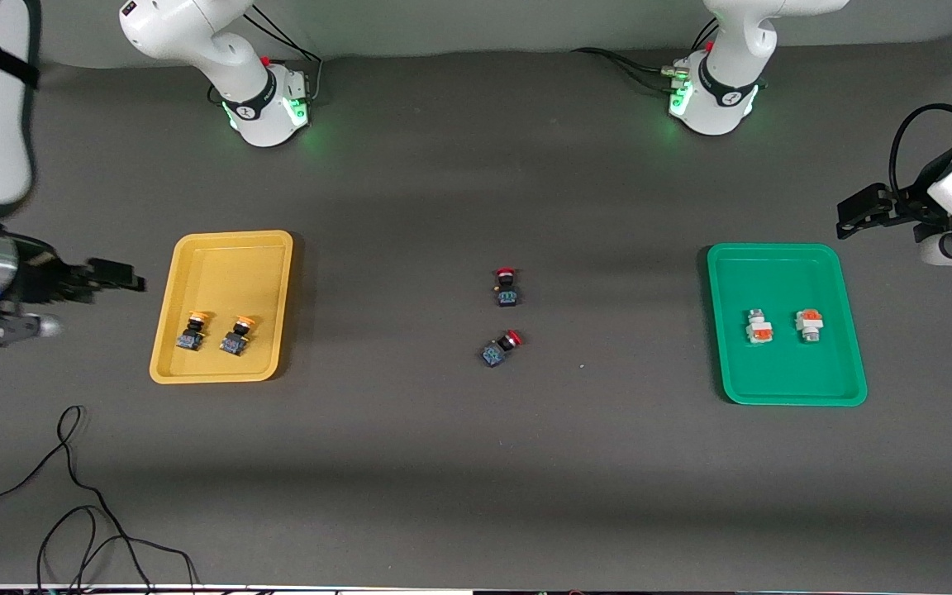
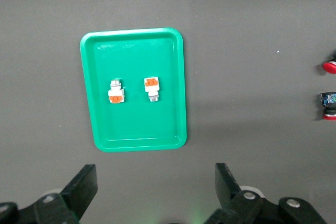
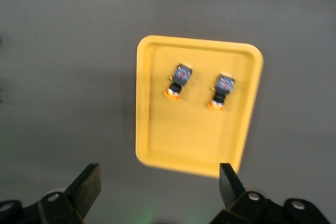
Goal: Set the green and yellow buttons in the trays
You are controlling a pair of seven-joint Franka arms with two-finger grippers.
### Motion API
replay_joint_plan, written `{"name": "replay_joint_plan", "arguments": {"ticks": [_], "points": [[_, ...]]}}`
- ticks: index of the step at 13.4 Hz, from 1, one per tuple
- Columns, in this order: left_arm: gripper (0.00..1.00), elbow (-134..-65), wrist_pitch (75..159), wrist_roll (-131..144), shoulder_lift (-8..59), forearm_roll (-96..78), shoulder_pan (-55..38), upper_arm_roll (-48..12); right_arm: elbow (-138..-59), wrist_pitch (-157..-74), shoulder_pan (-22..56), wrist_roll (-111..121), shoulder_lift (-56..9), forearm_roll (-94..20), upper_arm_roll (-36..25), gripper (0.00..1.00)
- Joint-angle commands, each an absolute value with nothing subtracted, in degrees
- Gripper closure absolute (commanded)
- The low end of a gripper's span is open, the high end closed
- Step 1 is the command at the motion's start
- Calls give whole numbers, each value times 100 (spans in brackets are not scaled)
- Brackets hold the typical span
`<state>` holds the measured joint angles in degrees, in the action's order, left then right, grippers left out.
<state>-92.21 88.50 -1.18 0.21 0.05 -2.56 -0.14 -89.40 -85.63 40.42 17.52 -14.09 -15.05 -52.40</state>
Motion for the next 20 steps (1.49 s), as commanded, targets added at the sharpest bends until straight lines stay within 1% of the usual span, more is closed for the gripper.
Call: {"name": "replay_joint_plan", "arguments": {"ticks": [1, 3, 5, 8, 12, 16, 17, 18, 20], "points": [[0, -9088, 8851, -149, 97, 88, -255, -35, -7886, -7684, 4008, 1249, -1582, -1082, -5273, 0], [0, -9088, 8851, -149, 97, 88, -255, -35, -7656, -7454, 4017, 1047, -1556, -915, -5378, 0], [0, -9088, 8842, -149, 97, 88, -255, -35, -7646, -7182, 4069, 547, -1486, -931, -5685, 0], [0, -9088, 8842, -149, 97, 88, -255, -35, -7646, -7066, 4096, 124, -1415, -940, -5643, 0], [0, -9088, 8850, -149, 97, 88, -264, -35, -7664, -7066, 4263, 114, -1415, -932, -5607, 0], [0, -9088, 8851, -149, 97, 88, -264, -35, -7699, -7066, 4202, 114, -1354, -888, -5546, 0], [0, -9088, 8851, -149, 97, 88, -264, -35, -7725, -7066, 4079, 97, -1258, -862, -5354, 0], [0, -9079, 8851, -149, 97, 88, -264, -35, -7795, -7075, 3730, 27, -1109, -853, -5022, 0], [0, -9088, 8851, -149, 97, 88, -264, -35, -7875, -7093, 2861, -9, -915, -652, -4039, 0]]}}
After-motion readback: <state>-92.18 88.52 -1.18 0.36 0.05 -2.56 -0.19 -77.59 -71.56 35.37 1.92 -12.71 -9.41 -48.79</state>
